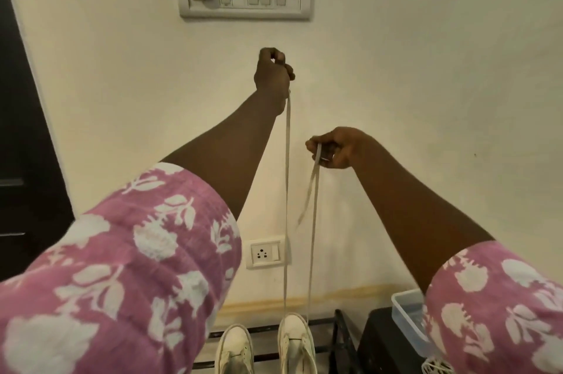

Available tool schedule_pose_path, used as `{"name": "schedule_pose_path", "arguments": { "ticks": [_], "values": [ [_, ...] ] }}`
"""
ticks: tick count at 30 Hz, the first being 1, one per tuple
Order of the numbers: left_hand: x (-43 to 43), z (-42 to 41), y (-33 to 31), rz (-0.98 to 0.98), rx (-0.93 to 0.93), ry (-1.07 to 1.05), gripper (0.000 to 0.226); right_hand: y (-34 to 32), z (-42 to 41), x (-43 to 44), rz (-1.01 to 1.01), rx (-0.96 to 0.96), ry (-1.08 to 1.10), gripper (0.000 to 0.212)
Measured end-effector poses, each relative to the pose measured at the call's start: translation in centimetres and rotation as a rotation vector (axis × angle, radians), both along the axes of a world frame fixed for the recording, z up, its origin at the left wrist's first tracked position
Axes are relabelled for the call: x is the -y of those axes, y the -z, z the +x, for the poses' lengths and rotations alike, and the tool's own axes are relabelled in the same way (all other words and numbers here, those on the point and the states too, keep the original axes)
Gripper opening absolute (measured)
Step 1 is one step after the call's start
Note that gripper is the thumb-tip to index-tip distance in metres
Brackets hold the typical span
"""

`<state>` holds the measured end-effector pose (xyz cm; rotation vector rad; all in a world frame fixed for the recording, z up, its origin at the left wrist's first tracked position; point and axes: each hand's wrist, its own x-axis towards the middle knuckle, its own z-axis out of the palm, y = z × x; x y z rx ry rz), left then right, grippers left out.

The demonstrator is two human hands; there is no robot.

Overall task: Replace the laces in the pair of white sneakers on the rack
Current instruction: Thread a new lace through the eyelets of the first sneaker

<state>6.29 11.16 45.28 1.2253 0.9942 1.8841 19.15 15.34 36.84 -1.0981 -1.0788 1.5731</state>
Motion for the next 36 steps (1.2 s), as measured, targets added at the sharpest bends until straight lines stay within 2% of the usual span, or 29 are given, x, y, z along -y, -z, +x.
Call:
{"name": "schedule_pose_path", "arguments": {
  "ticks": [3, 9, 13, 16, 19, 23, 25, 27, 29, 31, 33, 36],
  "values": [
    [0.4, 0.3, 0.0, -0.003, -0.012, -0.002, 0.028, -3.7, -0.3, 1.3, 0.073, -0.096, 0.039, 0.018],
    [-0.2, 0.2, -0.4, 0.027, -0.18, -0.037, 0.03, -8.2, -0.6, 3.5, 0.231, -0.269, 0.107, 0.026],
    [0.1, -0.2, -0.9, 0.03, -0.24, -0.041, 0.031, -10.8, -0.6, 4.3, 0.325, -0.27, 0.073, 0.026],
    [0.4, -0.4, -1.3, 0.026, -0.241, -0.009, 0.031, -12.3, -0.7, 5.0, 0.42, -0.139, 0.1, 0.012],
    [0.6, -0.3, -1.7, 0.023, -0.21, 0.01, 0.032, -12.7, -0.9, 5.2, 0.527, 0.143, 0.252, 0.007],
    [0.5, -0.5, -2.1, 0.013, -0.148, -0.031, 0.034, -12.3, -1.4, 4.9, 0.654, 0.721, 0.448, 0.026],
    [0.3, -0.8, -2.3, 0.014, -0.123, -0.064, 0.035, -12.0, -1.7, 4.7, 0.687, 0.858, 0.448, 0.029],
    [0.1, -1.0, -2.6, 0.017, -0.112, -0.083, 0.036, -11.7, -1.7, 4.8, 0.679, 0.838, 0.386, 0.018],
    [-0.1, -1.1, -2.8, 0.018, -0.114, -0.098, 0.036, -11.3, -1.9, 4.8, 0.645, 0.691, 0.352, 0.001],
    [-0.4, -1.2, -3.1, 0.018, -0.115, -0.106, 0.037, -10.9, -2.1, 4.4, 0.617, 0.516, 0.355, 0.016],
    [-0.7, -1.4, -3.2, 0.015, -0.129, -0.088, 0.037, -10.5, -2.5, 4.2, 0.628, 0.411, 0.346, 0.022],
    [-1.0, -1.3, -2.5, -0.003, -0.166, 0.006, 0.033, -10.1, -2.7, 3.9, 0.736, 0.413, 0.382, 0.011]
  ]
}}
